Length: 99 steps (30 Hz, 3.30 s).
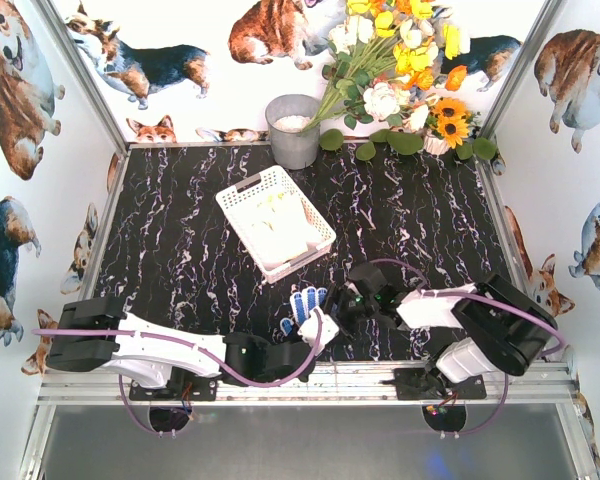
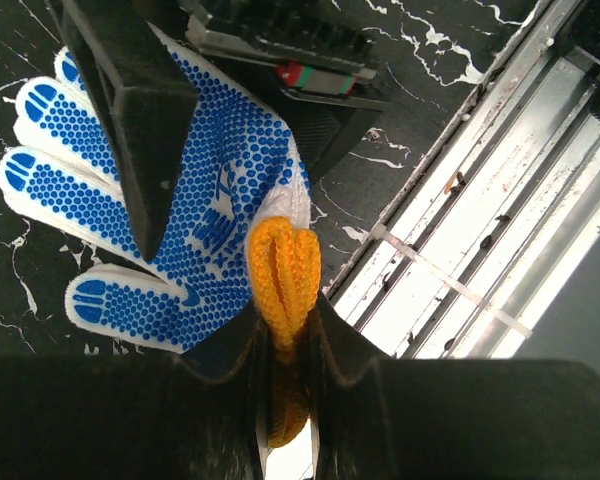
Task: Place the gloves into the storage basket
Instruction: Pick up the glove from the center of the board, then place the glove in the bin.
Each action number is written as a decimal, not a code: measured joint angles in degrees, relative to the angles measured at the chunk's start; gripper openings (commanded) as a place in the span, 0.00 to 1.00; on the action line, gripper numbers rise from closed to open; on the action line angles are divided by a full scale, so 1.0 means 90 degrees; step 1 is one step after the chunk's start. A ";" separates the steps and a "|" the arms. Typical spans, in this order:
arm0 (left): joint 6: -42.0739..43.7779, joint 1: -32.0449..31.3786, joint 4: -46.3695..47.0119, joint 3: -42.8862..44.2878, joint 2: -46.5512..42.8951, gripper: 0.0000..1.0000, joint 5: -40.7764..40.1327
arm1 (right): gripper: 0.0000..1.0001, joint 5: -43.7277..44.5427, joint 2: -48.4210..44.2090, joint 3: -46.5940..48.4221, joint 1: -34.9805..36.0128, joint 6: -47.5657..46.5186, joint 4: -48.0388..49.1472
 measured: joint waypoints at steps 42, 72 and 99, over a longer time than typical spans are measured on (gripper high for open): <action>0.1307 0.2159 -0.2050 0.2076 -0.1671 0.00 0.1834 | 0.00 0.0668 -0.0903 0.3728 -0.0551 -0.2147 -0.3313; 0.3711 0.4864 -0.2487 0.3633 0.1098 0.00 0.0964 | 0.00 -0.0432 0.4124 0.8332 -0.1115 -0.5469 -0.2506; 0.4104 0.5049 -0.1758 0.3621 0.2346 0.00 0.1093 | 0.00 -0.0668 0.5112 0.8918 -0.1353 -0.6118 -0.2426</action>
